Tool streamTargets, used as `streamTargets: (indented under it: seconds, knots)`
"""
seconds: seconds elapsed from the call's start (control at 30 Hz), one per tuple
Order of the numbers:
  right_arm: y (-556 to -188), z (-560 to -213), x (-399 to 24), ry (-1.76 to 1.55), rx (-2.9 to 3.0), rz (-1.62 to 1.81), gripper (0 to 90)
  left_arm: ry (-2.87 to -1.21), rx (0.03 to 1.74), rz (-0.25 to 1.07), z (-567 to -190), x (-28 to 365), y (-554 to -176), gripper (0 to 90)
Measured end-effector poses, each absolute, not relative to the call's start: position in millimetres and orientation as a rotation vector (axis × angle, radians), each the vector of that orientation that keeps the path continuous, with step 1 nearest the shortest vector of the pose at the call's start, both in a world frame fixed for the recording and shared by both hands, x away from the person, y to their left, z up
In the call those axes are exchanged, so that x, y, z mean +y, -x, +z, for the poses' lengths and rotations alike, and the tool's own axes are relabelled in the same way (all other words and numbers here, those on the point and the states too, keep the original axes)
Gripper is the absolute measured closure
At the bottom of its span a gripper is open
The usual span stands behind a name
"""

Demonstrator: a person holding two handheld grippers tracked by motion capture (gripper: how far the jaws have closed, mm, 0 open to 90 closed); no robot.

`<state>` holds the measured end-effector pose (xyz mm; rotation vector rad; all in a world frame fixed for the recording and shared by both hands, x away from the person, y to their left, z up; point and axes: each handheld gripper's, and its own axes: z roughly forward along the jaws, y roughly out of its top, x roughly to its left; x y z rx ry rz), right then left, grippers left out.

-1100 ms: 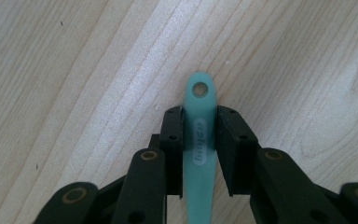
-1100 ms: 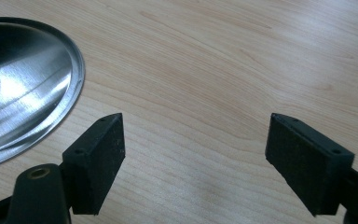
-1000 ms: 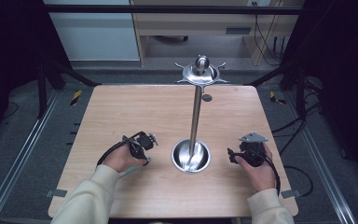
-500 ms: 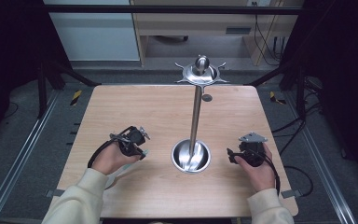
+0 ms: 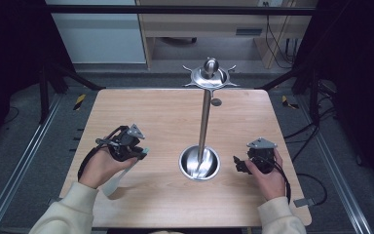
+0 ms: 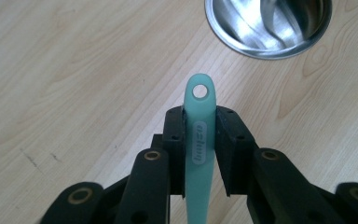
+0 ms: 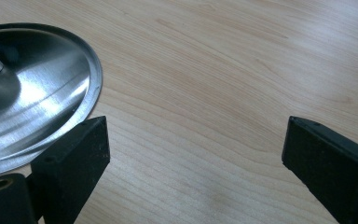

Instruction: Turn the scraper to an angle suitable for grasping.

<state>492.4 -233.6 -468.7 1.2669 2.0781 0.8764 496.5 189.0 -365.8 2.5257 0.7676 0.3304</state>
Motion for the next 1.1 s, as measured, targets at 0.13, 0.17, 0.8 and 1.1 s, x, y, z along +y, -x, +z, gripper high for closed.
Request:
streamTargets:
  seconds: [0.13, 0.17, 0.8, 1.1]
  knots:
    - [-492.6, -468.4, -234.8, -1.269, 2.070, 0.873, 8.8, -2.493, 0.748, 0.352, -356.6, 188.4, -490.0, 74.6]
    - [-492.5, -468.5, -234.8, -1.269, 2.070, 0.870, 9.0, -2.486, 0.743, 0.347, -354.5, 188.4, -488.7, 74.7]
    - [-490.5, -468.9, -237.1, -1.244, 2.047, 0.879, 10.2, -2.323, 0.676, 0.439, -324.9, 185.7, -467.2, 74.6]
    - [-490.2, -469.2, -237.1, -1.226, 2.032, 0.889, 10.6, -2.287, 0.607, 0.451, -311.5, 178.2, -459.1, 74.7]
